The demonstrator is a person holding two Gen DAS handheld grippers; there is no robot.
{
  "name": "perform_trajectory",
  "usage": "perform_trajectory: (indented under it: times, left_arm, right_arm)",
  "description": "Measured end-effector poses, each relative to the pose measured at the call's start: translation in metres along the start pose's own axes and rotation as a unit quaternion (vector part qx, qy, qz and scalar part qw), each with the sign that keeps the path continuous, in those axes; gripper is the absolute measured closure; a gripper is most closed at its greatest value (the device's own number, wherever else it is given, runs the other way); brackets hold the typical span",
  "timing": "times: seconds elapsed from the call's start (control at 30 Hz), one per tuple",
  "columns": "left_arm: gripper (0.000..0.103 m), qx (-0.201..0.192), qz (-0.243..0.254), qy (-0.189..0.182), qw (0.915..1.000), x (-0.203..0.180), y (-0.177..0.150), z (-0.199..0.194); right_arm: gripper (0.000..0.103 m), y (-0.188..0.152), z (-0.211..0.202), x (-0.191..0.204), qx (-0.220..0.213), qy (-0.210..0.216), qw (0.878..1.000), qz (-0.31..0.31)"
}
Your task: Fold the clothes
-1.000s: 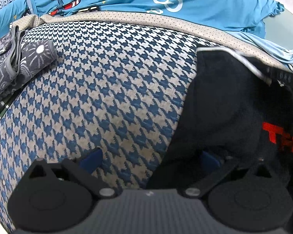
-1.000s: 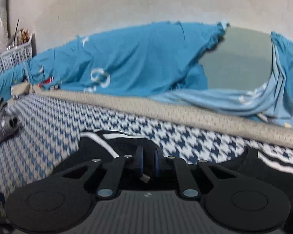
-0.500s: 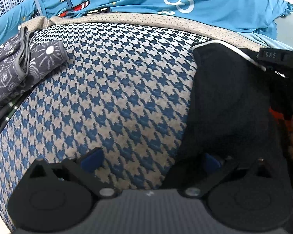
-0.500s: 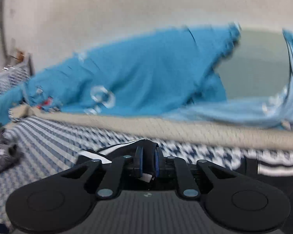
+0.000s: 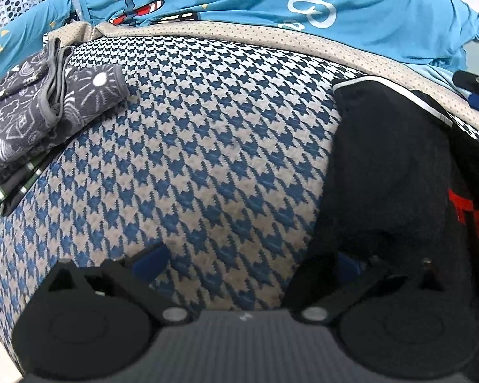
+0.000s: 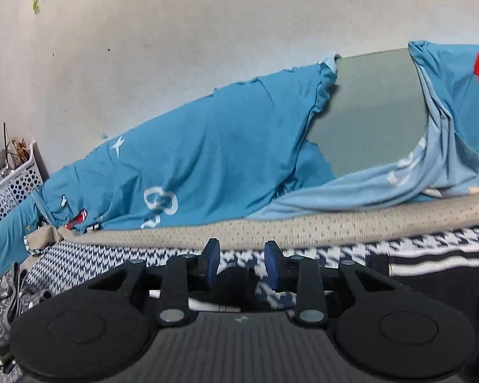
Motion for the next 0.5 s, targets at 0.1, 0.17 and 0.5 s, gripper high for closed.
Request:
perform_trajectory:
  times: [0.1, 0.17, 0.5]
  left_arm:
    - [0.000, -0.002, 0.002, 0.001, 1.0000, 0.001, 0.000, 0.000]
    - [0.000, -0.004, 0.004, 0.001, 1.0000, 0.001, 0.000, -0.001]
    - [0.000, -0.016, 0.015, -0.002, 0.9998, -0.001, 0.000, -0.007]
  right_arm:
    - [0.073, -0.010, -0.009, 0.006, 0.016, -0.004, 1.000, -0.001]
    - [0.072, -0.020, -0.017, 0.009, 0.033, -0.012, 0.999, -0.015]
    - [0.067, -0.063, -0.059, 0.017, 0.084, -0.037, 0.995, -0.050]
Point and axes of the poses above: each gripper's, at about its wrist camera, not at the fingertips, and z roughly the way its jaws point, x to its left, y to its top, the point moved 9 cm from there along z, roughly the way its jaws point, and after that the axes turned 7 degrees about -x, right-handed, at the moved point
